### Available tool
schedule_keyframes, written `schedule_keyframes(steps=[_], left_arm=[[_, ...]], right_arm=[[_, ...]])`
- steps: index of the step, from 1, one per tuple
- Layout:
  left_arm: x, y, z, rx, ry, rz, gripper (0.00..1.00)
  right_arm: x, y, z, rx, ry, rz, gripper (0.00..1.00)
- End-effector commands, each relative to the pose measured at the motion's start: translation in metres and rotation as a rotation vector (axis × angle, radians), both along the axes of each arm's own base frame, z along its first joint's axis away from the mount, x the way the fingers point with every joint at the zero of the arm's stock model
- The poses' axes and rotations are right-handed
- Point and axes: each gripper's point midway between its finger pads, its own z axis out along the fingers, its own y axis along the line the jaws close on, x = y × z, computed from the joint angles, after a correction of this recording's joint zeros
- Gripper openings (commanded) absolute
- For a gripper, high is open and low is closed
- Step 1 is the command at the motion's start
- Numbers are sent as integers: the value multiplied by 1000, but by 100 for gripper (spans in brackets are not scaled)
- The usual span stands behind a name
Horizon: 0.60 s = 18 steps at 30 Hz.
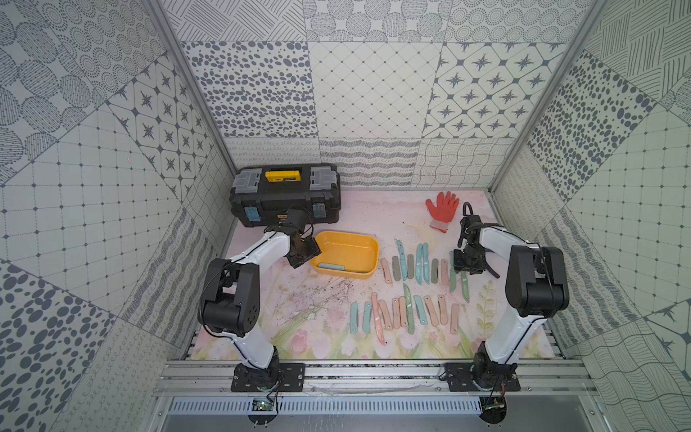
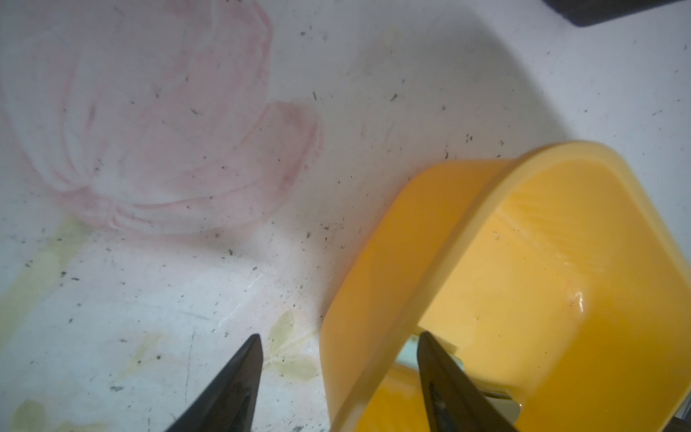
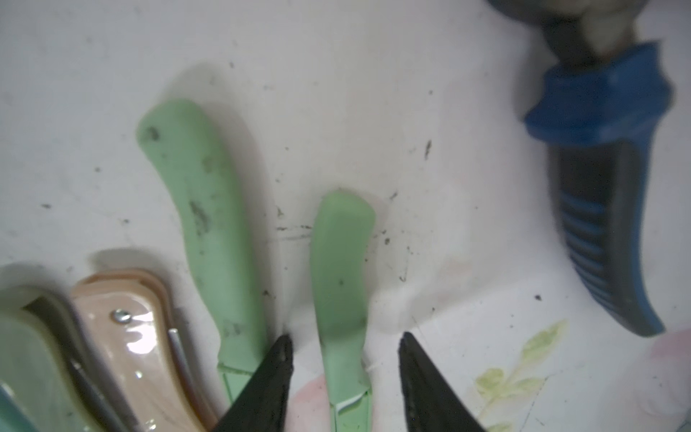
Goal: Take the fruit knife out of the storage box
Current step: Place the fruit knife at the center of the board.
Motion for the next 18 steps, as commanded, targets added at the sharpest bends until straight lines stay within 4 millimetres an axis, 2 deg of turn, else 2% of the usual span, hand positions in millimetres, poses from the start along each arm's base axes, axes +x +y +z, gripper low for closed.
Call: schedule_keyframes(steps=[1,3,5,9,11,14,16,18], left_arm=[[0,0,-4,-8,10,7,66],[0,0,-4,-6,10,8,66],[0,1,-3,-4,5,9,66],[0,1,0,-1,0,7,66],[1,2,1,2,-5,6,66],[3,-1,1,-9,-23,-6,66],[4,-3,1,-21,-26,-13,66],[3,-2,2,-15,-28,-13,66]], right_arm=[[8,-3,42,-17,-77,0,59],[8,-1,62,-18,-103,8,60],[15,10,87,2,-177,28,61],[35,40,142,-8,-339,113,66],[49,68,169,-24,-443,216,69],[70,121,208,9,-657,376,71],[78,166,231,131,-778,474,71],[83,207,245,247,-840,563,72]])
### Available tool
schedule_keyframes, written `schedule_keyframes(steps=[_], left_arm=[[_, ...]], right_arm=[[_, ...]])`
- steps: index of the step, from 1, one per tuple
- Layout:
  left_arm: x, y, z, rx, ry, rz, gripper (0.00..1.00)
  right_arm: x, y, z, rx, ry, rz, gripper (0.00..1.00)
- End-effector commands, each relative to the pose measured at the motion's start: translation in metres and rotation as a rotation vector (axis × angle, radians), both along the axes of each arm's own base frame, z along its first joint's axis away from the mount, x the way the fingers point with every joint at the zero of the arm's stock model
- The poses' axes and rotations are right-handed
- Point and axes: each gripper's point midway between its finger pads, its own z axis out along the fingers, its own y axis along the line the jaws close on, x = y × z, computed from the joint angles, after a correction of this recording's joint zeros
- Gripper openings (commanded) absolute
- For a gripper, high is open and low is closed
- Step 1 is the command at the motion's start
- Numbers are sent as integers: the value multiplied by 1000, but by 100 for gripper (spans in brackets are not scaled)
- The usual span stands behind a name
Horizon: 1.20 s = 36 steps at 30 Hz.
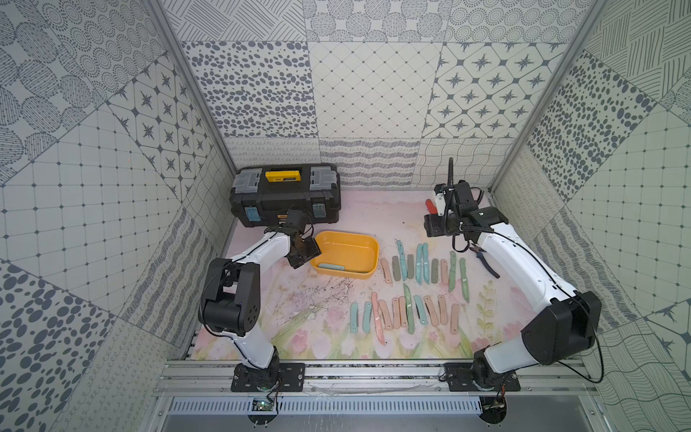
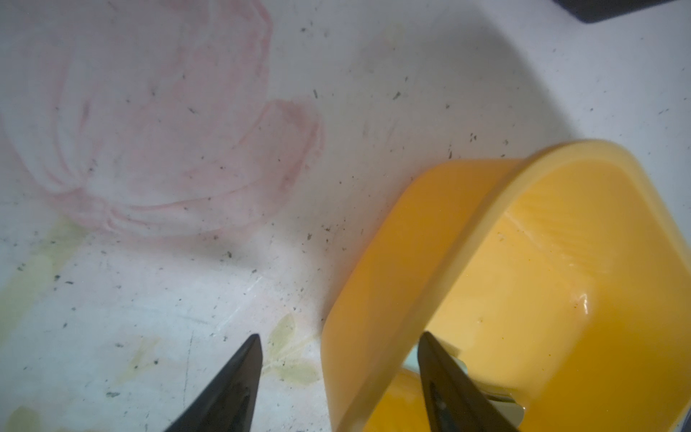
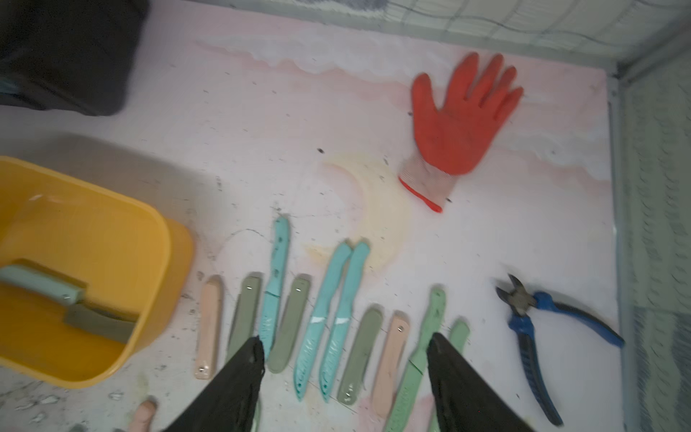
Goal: Take the fruit knife out of the storage box
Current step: Place the fruit knife at the center of the board, then adjust the storage box at the center of the board, then adjust the fruit knife in the storage box.
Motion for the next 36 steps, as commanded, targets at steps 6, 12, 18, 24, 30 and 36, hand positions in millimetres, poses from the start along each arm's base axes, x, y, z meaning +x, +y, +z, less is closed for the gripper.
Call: schedule_keyframes(steps=[6,12,18,24,30,36], left_arm=[[0,2,6,17,-11,-14,66],[-6,3,-2,53,24,-8,64],[-13,5,-13,74,66,0,59],[-9,3,-24,81,88,-16,49],[-4,1,-24,67,75,-10,45],[-6,0,-21,61,72,-16,34]], right_arm=[[14,163,26,135,-122,510,72],[0,241,-34,77,60,686,71],[4,255,-99,-55,241,628,70],[7,247,-110,-95,264,590,72],[2,244,-117,-98,286,594,72],[-9,247,-137,-82,365,619,72]])
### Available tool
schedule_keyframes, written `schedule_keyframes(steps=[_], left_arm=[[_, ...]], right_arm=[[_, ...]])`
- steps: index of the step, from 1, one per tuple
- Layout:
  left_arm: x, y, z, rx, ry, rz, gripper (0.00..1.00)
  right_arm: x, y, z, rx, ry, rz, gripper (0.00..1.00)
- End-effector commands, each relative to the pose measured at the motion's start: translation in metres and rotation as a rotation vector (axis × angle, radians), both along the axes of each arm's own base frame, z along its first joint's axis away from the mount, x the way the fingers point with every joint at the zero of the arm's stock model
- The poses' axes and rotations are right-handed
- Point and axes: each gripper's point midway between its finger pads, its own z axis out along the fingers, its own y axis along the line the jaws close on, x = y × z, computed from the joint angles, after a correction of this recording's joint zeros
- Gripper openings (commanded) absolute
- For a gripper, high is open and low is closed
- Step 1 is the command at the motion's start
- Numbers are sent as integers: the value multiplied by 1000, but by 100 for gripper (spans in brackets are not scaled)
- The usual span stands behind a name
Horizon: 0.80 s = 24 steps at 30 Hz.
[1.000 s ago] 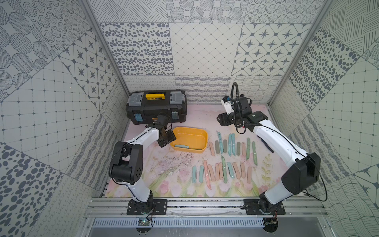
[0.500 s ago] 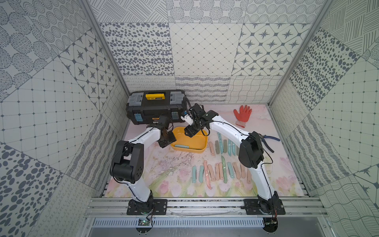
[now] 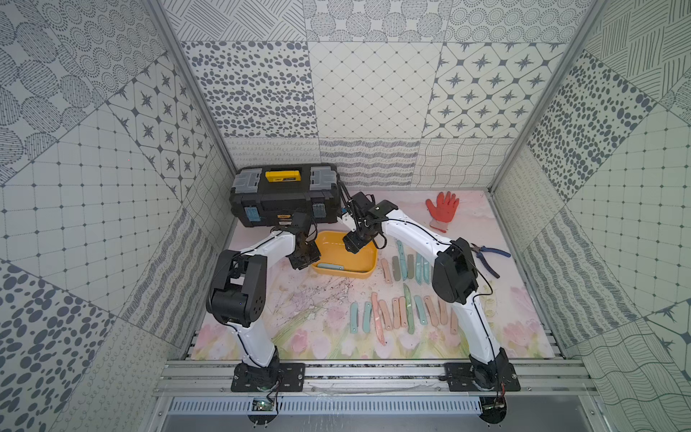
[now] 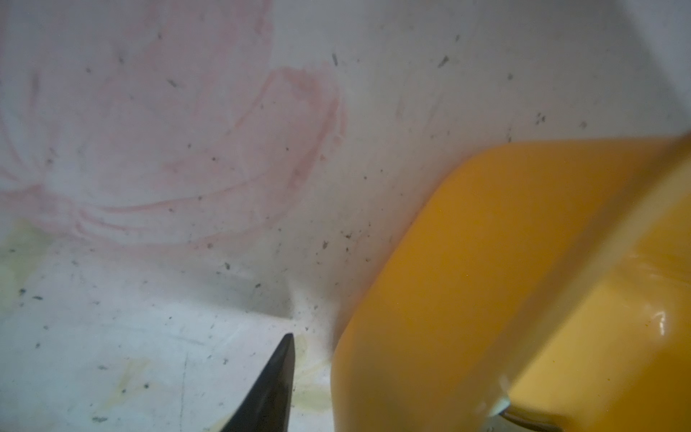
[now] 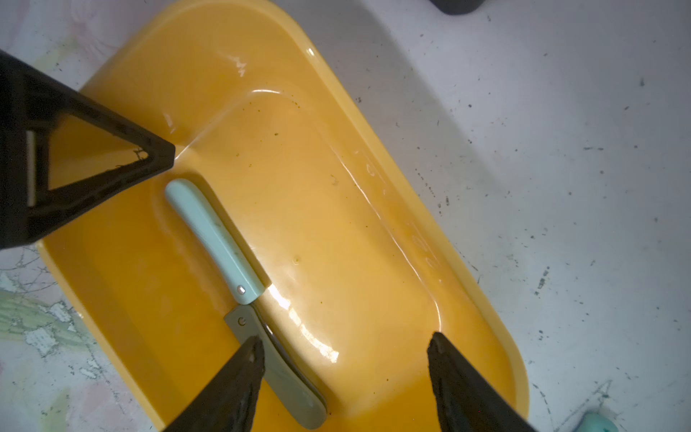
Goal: Take the fruit knife out of the storage box
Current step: Adjust the fruit knife in the storage box.
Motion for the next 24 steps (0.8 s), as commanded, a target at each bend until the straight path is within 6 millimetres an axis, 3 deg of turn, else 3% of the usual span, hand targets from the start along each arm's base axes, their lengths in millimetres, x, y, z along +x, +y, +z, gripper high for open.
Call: schedule_keyframes(steps=[1,9,11,14,15,24], left_arm=[[-3,1,3,9,1,-6,32],[-1,-1,5,3,-4,-8,33],[-1,-1,4,2,-2,-7,33],[-1,-2,4,-3,-2,-11,33],[-1,-2,4,-1,-1,-13,33],[-1,-2,4,-1,-2,-13,34]], right_arm=[[-12,4,-6,17,59,16,71],[-62,33,-28,105,264,195,63],[-68,39,-38,113,303,208,54],[-68,48,-51,116,321,190,28],[-68,51,-54,115,324,189,24],[-77,89,-42,252,337,226,20]])
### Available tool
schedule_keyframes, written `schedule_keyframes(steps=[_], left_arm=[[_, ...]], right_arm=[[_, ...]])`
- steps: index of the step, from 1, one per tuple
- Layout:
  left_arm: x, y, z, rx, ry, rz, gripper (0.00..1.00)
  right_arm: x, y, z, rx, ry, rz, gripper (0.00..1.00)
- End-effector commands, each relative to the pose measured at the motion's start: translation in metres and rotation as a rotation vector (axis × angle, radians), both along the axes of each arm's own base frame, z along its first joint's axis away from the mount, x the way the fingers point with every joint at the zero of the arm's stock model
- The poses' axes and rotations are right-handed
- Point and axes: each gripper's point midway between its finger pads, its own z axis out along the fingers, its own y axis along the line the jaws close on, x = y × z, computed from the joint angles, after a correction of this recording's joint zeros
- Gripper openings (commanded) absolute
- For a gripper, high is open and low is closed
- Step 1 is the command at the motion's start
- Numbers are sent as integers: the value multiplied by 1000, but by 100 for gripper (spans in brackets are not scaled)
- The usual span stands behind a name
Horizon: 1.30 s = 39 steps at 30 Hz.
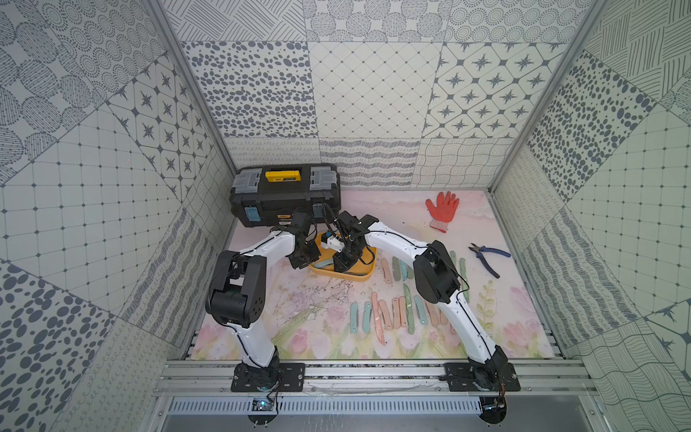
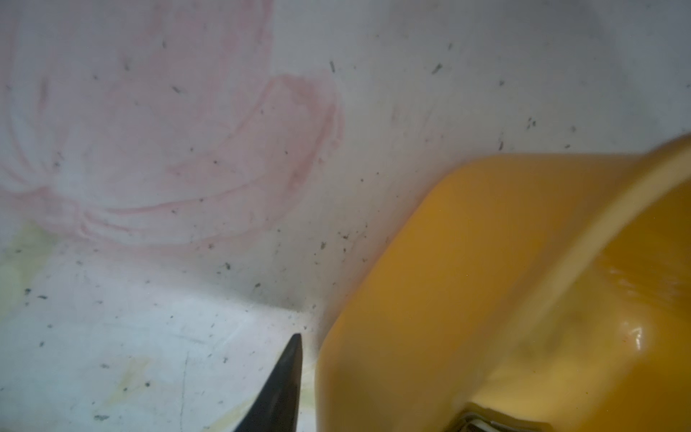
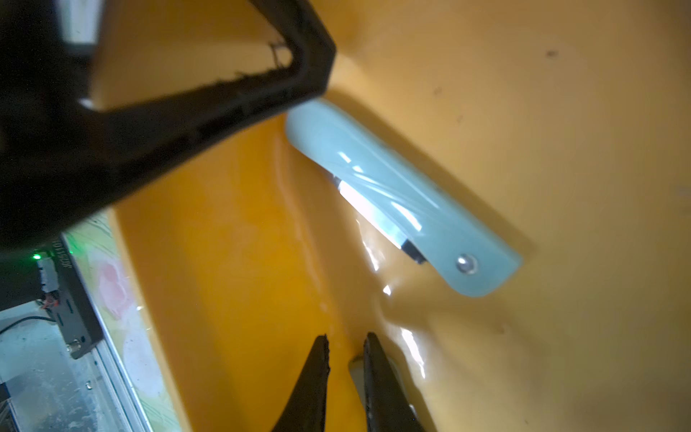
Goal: Take the fruit knife out of the storage box
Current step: Adjust the fruit knife in the storage box.
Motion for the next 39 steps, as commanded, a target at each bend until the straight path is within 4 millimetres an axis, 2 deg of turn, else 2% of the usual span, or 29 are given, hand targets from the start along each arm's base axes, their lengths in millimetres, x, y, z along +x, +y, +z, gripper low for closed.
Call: schedule_keyframes(steps=[1,7,11,13,14,17,22,27,30,32,35,39], left_arm=[[-1,-3,2,0,4,-14,34],[-2,-2,1,3,8,-15,34],[-3,-2,1,1,9,-14,33],[-3,-2,2,2,4,-17,29],[-3,-2,2,2,2,-19,26],[-3,-1,4,7,-6,-17,22],[-2,-1,18,12,2,-23,21],[3,-6,38,-7,-14,-50,20],[5,-6,49,-7,-36,-58,20],[6,-6,54,-9,-53,-56,21],[6,-5,49,-1,-43,-59,21],[1,-8,31,-17,-4,-56,21]], right_arm=[[0,26,13,108,21,7,20],[4,40,9,154,55,-3,19],[20,44,5,136,3,-45,18],[33,40,0,88,-40,-82,18],[41,35,-4,38,-74,-119,19],[66,16,2,-45,-158,-231,21],[94,-17,22,-18,-219,-388,23],[106,-53,19,-74,-228,-463,24],[107,-60,23,-82,-250,-477,26],[108,-60,28,-63,-260,-481,27],[100,-40,41,40,-226,-415,24],[69,-9,56,126,-224,-219,23]])
